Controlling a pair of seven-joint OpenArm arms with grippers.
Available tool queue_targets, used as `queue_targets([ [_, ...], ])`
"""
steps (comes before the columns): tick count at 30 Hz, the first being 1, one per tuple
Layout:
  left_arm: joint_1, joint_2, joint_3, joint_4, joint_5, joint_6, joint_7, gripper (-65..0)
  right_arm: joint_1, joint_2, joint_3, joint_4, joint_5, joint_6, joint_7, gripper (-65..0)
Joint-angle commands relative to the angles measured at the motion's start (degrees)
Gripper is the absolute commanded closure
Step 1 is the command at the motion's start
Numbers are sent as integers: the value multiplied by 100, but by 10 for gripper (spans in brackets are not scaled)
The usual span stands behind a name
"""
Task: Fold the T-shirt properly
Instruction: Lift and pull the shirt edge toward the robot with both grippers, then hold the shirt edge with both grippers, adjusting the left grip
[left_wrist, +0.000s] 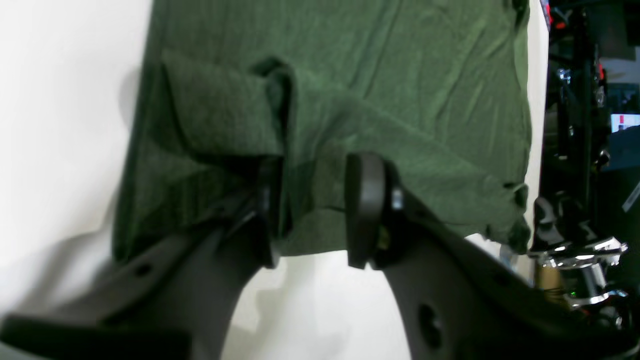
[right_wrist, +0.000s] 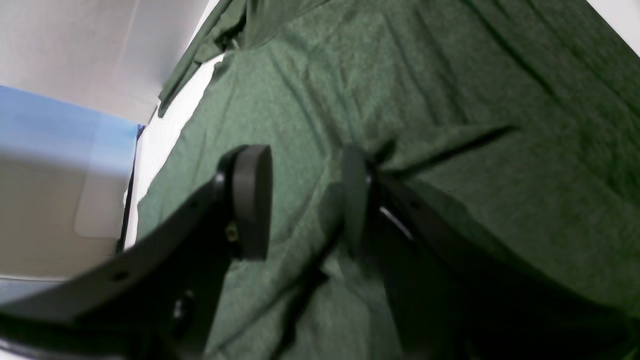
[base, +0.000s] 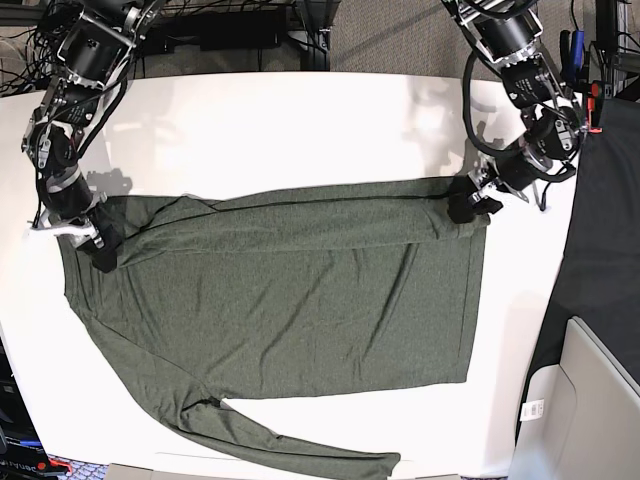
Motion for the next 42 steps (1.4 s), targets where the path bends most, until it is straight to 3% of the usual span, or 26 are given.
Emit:
queue_targets([
  [1,11,-63,-19,240,-151,-39,49,-210,-5,106,7,236,209,98,92,-240],
  [5,371,-177,-19,723,-177,-39,102,-232,-532,150,7,719,772,98,92,-240],
  [10,749,-194,-36,767,-186,23,102,-313,-1209,265,33,1440,886,98,92,-240],
  [17,934,-168,-36,759,-493,146,93,-309,-1763,247,306,1862,895,98,92,-240],
  [34,231,61,-36,-393,-485,155,14,-305,-1763,194,402,1827,868,98,92,-240],
  [42,2,34,34,-850,-485,128,-267,-225,-1790,106,411,1827,868,98,92,-240],
])
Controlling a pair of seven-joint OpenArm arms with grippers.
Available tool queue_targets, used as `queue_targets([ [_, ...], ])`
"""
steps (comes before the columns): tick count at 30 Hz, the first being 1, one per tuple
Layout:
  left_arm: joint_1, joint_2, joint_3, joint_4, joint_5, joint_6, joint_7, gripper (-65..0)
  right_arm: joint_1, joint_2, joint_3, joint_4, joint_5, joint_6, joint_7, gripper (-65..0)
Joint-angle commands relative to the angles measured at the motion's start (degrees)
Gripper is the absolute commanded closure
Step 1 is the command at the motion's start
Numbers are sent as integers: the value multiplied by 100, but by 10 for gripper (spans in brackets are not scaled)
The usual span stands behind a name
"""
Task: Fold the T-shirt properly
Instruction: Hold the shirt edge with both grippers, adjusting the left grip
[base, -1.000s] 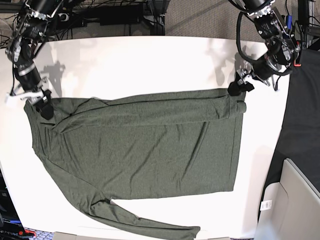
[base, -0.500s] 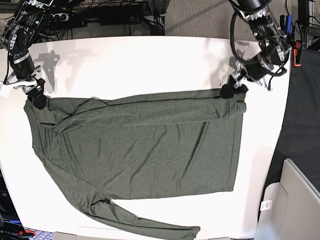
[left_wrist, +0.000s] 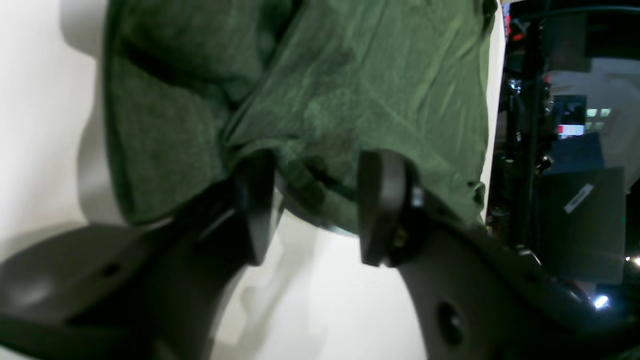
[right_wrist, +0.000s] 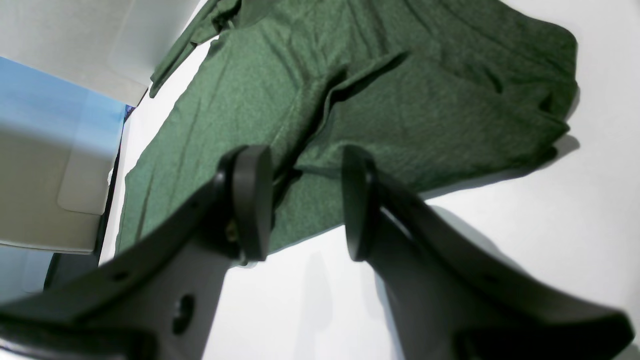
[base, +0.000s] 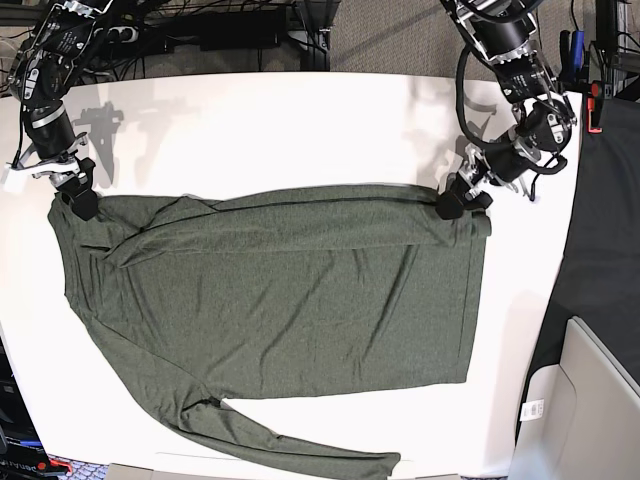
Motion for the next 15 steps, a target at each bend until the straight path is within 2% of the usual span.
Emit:
queue_targets([
  [1,-20,-29,12,-11,5,8,15,-202,14,102,33,91,105,78,118,-239],
  [7,7,-38,12,-2,-4,8,32,-10,-136,102,33,91,123,78,118,-239],
  [11,15,-47,-32,121,-21,8,199,-3,-233,102,33,100,123,78,118,-239],
  [15,121,-47,-14,701,-13,8,349,-3,-259,102,33,74,88,52,118,-239],
])
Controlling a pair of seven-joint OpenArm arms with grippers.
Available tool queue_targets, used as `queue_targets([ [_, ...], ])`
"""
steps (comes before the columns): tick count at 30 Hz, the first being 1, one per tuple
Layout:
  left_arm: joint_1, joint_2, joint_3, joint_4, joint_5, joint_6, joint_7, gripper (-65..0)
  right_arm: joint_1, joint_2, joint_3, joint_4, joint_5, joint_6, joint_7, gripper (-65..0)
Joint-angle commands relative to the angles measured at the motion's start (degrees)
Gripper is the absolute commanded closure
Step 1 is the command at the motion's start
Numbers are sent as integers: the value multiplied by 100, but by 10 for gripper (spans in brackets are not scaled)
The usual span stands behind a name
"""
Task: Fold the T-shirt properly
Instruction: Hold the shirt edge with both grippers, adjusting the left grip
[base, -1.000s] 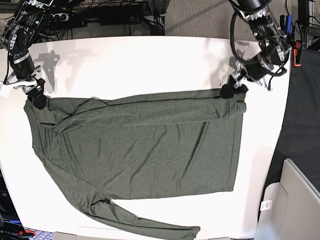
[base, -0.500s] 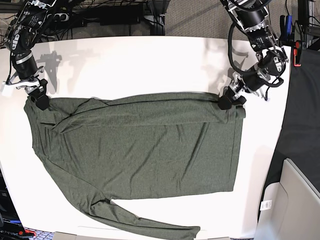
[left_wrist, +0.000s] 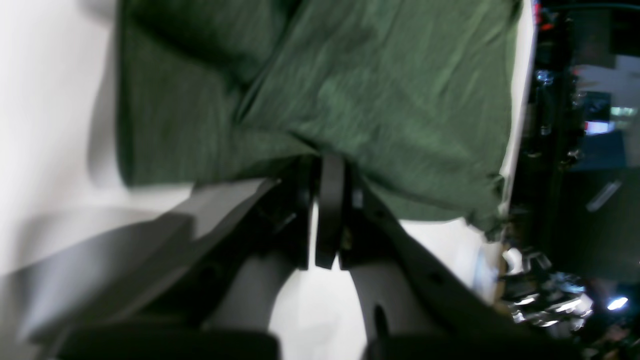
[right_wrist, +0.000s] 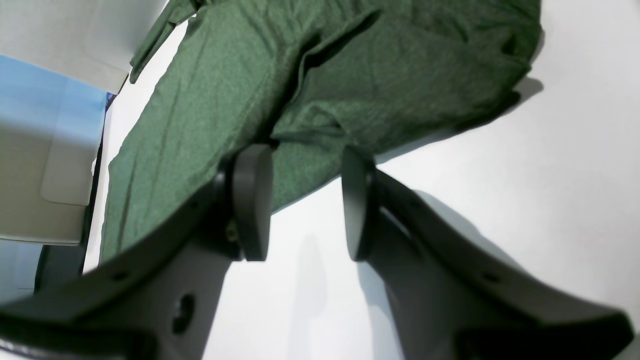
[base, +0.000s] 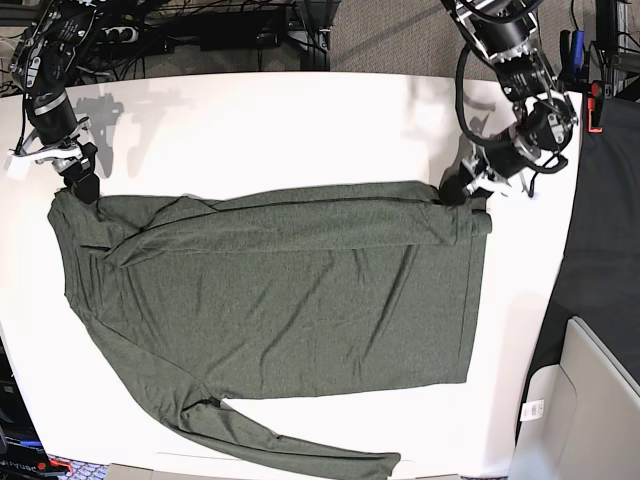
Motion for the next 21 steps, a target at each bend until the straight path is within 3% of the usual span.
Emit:
queue_targets([
  [1,-17,-69,10,225,-187,-47,-25,-3,47,104,33,78,90,67,103,-240],
  [11,265,-69,-17,744,-187,-38,-7,-2,91,104,42,-291,90,58,112,-242],
  [21,309,-60,1,920,-170,-38,-7,-3,724,104,42,-1311,116,58,129,-242],
])
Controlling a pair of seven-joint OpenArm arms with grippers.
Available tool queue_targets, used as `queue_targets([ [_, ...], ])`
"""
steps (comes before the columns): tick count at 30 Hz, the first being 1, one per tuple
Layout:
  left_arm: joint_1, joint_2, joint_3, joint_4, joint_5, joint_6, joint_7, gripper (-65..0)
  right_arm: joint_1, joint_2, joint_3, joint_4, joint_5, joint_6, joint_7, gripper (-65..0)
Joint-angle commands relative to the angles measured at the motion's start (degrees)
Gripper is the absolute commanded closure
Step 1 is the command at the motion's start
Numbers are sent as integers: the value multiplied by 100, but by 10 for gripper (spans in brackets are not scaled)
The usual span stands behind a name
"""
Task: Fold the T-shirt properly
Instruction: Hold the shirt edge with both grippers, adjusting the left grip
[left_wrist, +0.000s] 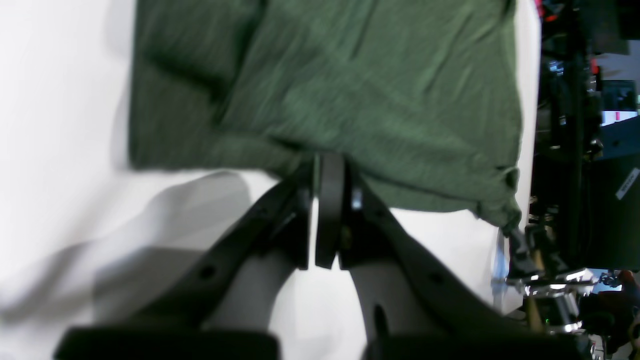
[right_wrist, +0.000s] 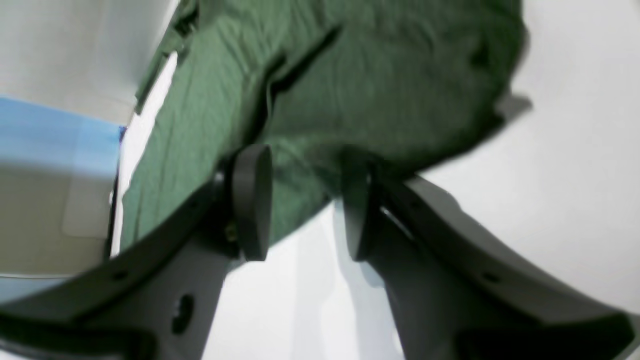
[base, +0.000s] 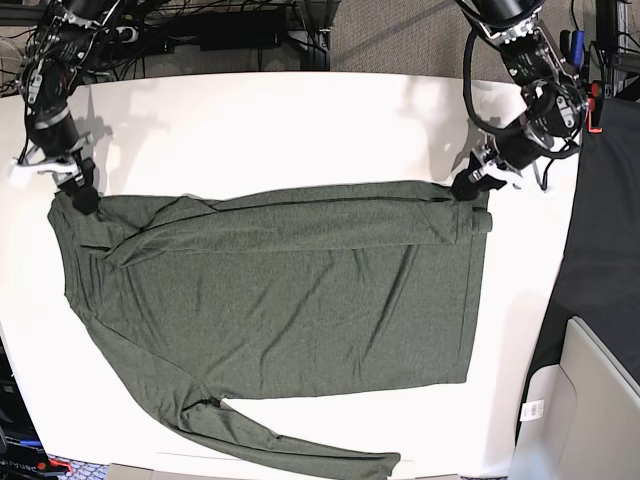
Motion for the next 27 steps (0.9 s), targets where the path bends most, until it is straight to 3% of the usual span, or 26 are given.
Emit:
queue_targets([
  [1,-87,-60,19,91,-137,-29,-45,-4,20,25,13,16,90,-23,-52,-242],
  [5,-87,-60,19,-251,-120,-11,-80,-17,47,25,13,42,99,-23,-70,-242],
  [8,-113,-60,-17,-594,-137,77,-27,-80,29,25,13,42,99,-23,-70,-242],
  [12,-104,-60,-34,-568,-163,903,78,-181,3,25,13,77,108,-23,-70,-242],
  [15,-104,-60,-43,-568,-163,1378,122,-208,-15,25,207,77,125,-23,-79,-242],
  [27,-351,-77,-25,-568,-128,1466,105,-222,-24,25,251,69,231,-23,-79,-241],
])
